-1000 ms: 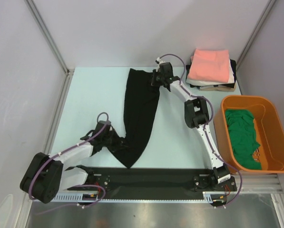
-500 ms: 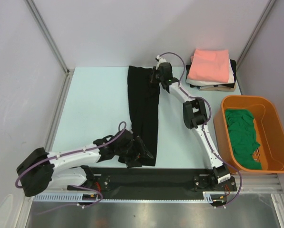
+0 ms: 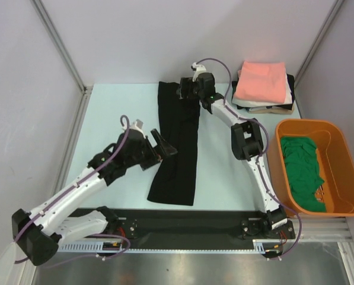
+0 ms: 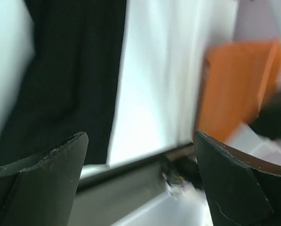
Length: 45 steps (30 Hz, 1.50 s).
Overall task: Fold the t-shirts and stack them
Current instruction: Fold the tshirt
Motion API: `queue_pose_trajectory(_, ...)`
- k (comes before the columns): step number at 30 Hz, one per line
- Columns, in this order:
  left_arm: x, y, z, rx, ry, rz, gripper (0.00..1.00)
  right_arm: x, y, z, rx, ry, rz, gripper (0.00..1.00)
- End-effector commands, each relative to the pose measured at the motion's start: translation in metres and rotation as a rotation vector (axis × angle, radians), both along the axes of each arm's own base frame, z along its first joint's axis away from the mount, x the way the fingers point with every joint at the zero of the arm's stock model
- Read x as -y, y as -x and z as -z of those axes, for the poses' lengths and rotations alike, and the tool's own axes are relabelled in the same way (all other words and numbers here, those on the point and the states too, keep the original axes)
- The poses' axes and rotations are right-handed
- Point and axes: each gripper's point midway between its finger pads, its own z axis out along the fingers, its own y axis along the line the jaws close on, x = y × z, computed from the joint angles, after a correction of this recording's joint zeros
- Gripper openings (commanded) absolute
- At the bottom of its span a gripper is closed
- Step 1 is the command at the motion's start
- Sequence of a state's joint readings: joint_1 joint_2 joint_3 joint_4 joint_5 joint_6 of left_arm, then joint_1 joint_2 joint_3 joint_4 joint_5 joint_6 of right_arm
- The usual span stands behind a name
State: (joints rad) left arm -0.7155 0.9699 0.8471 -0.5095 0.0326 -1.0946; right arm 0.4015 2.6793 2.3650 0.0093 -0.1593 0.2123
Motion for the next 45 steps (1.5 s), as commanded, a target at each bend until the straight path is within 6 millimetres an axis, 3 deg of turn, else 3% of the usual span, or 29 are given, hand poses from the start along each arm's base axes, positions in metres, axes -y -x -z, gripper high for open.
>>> queue_pose_trajectory(1,-0.031,-0.043,0.011,0.117,-0.229,0.019,0.99,0.016,0.025,-0.157,0.201,-0.037,0.043,1.00)
queue_pose_trajectory(2,-0.032,-0.053,0.009,0.134,-0.243,0.013,0.98,0.024,0.031,-0.159,0.174,-0.048,0.079,1.00)
queue_pose_trajectory(3,-0.035,-0.062,0.013,0.141,-0.274,0.009,0.97,0.037,0.051,-0.205,0.213,-0.082,0.096,1.00)
queue_pose_trajectory(4,-0.041,-0.077,0.024,0.124,-0.307,-0.017,0.97,0.046,0.066,-0.157,0.104,-0.054,0.111,1.00)
queue_pose_trajectory(5,-0.044,-0.085,0.026,0.128,-0.324,-0.024,0.95,0.056,0.090,-0.199,0.136,-0.114,0.122,1.00)
queue_pose_trajectory(6,-0.049,-0.097,0.029,0.132,-0.333,-0.049,0.94,0.060,0.106,-0.187,0.101,-0.116,0.119,0.99)
queue_pose_trajectory(7,-0.051,-0.106,0.044,0.104,-0.355,-0.056,0.93,0.068,0.130,-0.149,0.007,-0.093,0.123,0.98)
queue_pose_trajectory(8,-0.052,-0.114,0.051,0.099,-0.360,-0.056,0.90,0.070,0.149,-0.138,-0.038,-0.096,0.122,0.98)
queue_pose_trajectory(9,-0.056,-0.128,0.054,0.107,-0.351,-0.077,0.89,0.074,0.177,-0.157,-0.054,-0.136,0.111,0.95)
queue_pose_trajectory(10,-0.055,-0.139,0.068,0.081,-0.362,-0.075,0.87,0.075,0.207,-0.117,-0.153,-0.117,0.103,0.94)
queue_pose_trajectory(11,-0.054,-0.147,0.073,0.076,-0.366,-0.065,0.86,0.069,0.230,-0.110,-0.189,-0.130,0.075,0.94)
queue_pose_trajectory(12,-0.056,-0.158,0.091,0.040,-0.386,-0.065,0.85,0.069,0.260,-0.126,-0.195,-0.153,0.051,0.91)
queue_pose_trajectory(13,-0.053,-0.171,0.086,0.061,-0.389,-0.059,0.84,0.054,0.300,-0.089,-0.274,-0.111,0.007,0.91)
queue_pose_trajectory(15,-0.052,-0.186,0.095,0.054,-0.399,-0.058,0.84,0.043,0.344,-0.080,-0.307,-0.102,-0.040,0.91)
queue_pose_trajectory(16,-0.049,-0.196,0.103,0.048,-0.407,-0.052,0.84,0.033,0.369,-0.091,-0.302,-0.140,-0.074,0.90)
queue_pose_trajectory(17,-0.044,-0.199,0.108,0.041,-0.398,-0.030,0.83,0.018,0.404,-0.073,-0.332,-0.105,-0.119,0.90)
queue_pose_trajectory(18,-0.046,-0.203,0.124,0.008,-0.416,-0.027,0.83,0.012,0.420,-0.069,-0.345,-0.099,-0.123,0.90)
queue_pose_trajectory(20,-0.042,-0.215,0.129,0.005,-0.419,-0.023,0.82,0.008,0.442,-0.062,-0.360,-0.096,-0.100,0.90)
queue_pose_trajectory(21,-0.044,-0.217,0.142,-0.022,-0.437,-0.024,0.81,-0.002,0.465,-0.055,-0.375,-0.069,-0.139,0.89)
queue_pose_trajectory(23,-0.043,-0.228,0.145,-0.018,-0.440,-0.027,0.73,-0.004,0.478,-0.041,-0.395,-0.033,-0.129,0.89)
queue_pose_trajectory(24,-0.046,-0.230,0.160,-0.051,-0.455,-0.028,0.70,-0.004,0.490,-0.030,-0.408,0.007,-0.140,0.89)
queue_pose_trajectory(28,-0.039,-0.243,0.171,-0.067,-0.441,-0.013,0.54,0.000,0.509,0.009,-0.470,0.075,-0.116,0.88)
queue_pose_trajectory(31,-0.039,-0.247,0.178,-0.071,-0.444,-0.014,0.27,0.010,0.514,0.033,-0.502,0.088,-0.071,0.86)
queue_pose_trajectory(33,-0.042,-0.252,0.177,-0.068,-0.452,-0.017,0.15,0.019,0.515,0.046,-0.518,0.118,-0.040,0.82)
queue_pose_trajectory(34,-0.046,-0.260,0.171,-0.053,-0.472,-0.029,0.00,0.028,0.516,0.054,-0.524,0.138,-0.019,0.81)
queue_pose_trajectory(39,-0.094,-0.272,0.158,-0.062,-0.534,-0.129,0.00,0.035,0.520,0.072,-0.549,0.149,-0.002,0.66)
queue_pose_trajectory(41,-0.103,-0.274,0.156,-0.064,-0.536,-0.136,0.00,0.027,0.523,0.074,-0.561,0.112,-0.024,0.65)
queue_pose_trajectory(45,-0.101,-0.273,0.162,-0.075,-0.532,-0.120,0.01,0.006,0.533,0.075,-0.579,0.046,-0.094,0.59)
